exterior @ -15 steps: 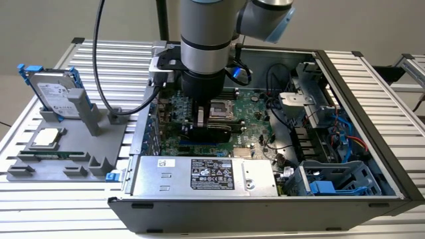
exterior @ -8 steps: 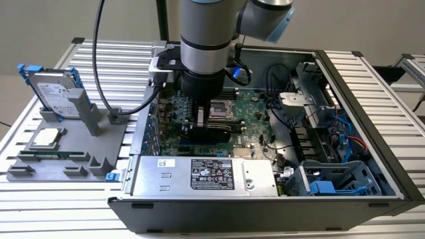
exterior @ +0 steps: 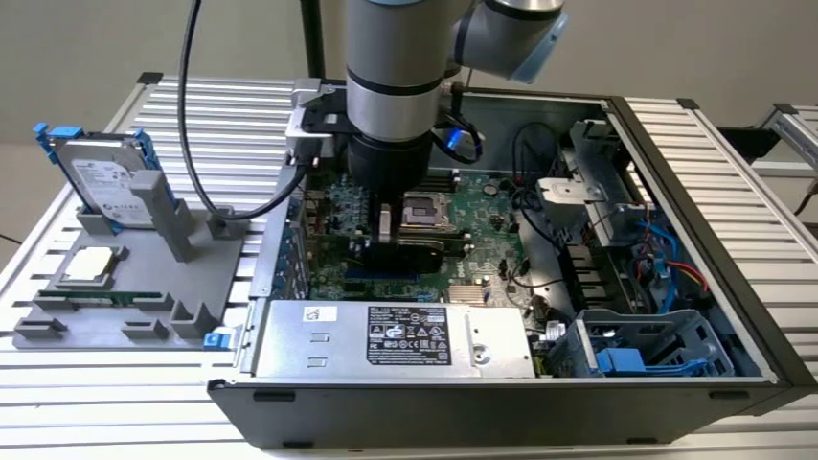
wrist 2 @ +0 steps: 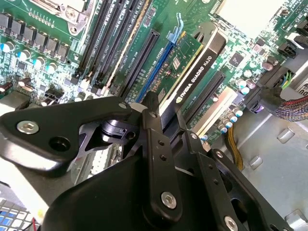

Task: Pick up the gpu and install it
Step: 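Insert the gpu into the slot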

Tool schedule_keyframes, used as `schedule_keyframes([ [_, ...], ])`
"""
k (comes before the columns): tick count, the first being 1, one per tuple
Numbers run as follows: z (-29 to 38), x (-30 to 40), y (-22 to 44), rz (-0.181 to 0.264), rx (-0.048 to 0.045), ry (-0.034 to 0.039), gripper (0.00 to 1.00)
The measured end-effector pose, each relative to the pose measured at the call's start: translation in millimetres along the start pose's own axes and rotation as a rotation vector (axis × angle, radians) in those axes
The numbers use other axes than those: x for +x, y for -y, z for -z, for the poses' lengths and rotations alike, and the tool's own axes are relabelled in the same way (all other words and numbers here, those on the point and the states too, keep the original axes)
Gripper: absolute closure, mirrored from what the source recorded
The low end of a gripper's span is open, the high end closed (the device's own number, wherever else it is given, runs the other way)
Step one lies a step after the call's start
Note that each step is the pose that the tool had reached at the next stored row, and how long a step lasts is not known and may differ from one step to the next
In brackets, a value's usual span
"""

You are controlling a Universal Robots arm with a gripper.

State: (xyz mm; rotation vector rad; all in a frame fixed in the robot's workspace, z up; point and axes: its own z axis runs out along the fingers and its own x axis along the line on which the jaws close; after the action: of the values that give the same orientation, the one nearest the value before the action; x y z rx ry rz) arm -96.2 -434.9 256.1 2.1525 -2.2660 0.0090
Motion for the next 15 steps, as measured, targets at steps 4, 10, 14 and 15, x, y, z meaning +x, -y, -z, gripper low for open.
schedule_keyframes([
  [4, -1.4, -0.3, -2.6, 0.0, 0.0004, 0.0, 1.0],
  [10, -2.9, -0.3, -3.6, 0.0, 0.0, -0.0003, 1.0],
  [14, -3.0, -0.3, -3.6, 0.0, 0.0, -0.0001, 1.0],
  [15, -3.1, -0.3, -3.6, 0.0, 0.0, -0.0001, 1.0],
])
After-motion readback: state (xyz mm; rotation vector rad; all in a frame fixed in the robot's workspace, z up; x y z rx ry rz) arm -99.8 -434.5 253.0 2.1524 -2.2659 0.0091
